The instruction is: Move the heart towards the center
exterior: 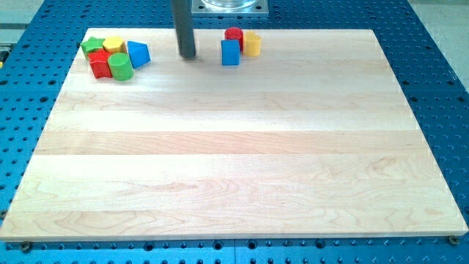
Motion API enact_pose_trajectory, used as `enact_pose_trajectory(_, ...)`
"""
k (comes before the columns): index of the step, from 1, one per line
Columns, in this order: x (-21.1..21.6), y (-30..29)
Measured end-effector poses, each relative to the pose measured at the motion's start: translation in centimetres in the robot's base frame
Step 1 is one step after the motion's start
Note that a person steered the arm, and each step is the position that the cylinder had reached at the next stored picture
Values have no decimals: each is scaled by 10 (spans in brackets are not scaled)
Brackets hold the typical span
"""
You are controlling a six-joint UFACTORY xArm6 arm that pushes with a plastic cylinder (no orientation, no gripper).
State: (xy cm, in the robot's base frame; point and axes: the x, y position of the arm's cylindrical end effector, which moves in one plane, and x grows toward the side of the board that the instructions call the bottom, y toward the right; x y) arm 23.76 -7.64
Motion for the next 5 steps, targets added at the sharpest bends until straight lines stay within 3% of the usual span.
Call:
enact_pose_trajectory(1,-45,29)
enact_pose_trajectory(2,-45,95)
enact_pose_trajectory(3,-33,128)
enact_pose_trajectory(5,6,128)
